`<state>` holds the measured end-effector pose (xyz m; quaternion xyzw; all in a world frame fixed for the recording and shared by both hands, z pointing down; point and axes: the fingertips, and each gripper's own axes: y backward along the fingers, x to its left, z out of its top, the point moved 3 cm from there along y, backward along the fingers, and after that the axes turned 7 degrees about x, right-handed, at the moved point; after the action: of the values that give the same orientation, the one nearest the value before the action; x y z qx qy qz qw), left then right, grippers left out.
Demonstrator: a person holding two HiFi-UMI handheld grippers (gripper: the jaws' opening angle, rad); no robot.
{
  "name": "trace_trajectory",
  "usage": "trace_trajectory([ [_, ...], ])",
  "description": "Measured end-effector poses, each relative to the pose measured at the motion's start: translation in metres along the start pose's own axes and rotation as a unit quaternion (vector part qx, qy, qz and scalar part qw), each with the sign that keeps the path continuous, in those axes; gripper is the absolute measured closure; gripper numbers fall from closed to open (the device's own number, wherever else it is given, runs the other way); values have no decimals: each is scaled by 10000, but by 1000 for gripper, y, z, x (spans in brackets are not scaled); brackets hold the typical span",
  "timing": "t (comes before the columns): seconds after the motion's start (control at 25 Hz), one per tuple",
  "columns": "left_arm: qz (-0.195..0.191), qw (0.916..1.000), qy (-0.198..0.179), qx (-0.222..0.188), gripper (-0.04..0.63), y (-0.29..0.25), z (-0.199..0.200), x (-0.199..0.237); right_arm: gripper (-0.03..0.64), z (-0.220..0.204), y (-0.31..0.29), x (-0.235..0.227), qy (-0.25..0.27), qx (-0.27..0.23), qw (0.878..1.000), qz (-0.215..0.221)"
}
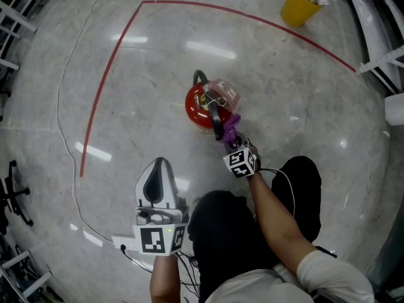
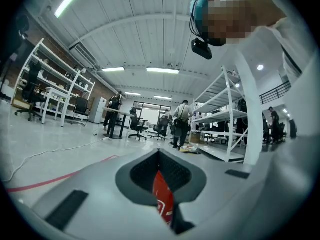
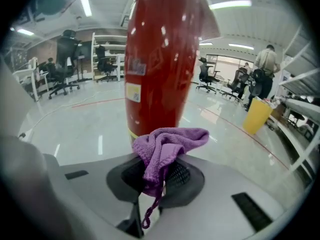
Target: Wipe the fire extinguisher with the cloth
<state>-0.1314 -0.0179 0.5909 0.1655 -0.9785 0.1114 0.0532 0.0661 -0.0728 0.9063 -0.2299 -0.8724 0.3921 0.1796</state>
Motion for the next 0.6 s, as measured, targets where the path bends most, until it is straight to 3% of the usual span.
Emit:
trace_trajectory([
  [0.36, 137, 9999, -32, -31, 591, 6, 0, 14, 568, 73, 146, -30, -683, -1227, 9873, -737],
  [0.6, 207, 9998, 60, -34, 591, 14, 1, 21, 568, 107, 213, -13, -759, -1555, 9802, -967],
])
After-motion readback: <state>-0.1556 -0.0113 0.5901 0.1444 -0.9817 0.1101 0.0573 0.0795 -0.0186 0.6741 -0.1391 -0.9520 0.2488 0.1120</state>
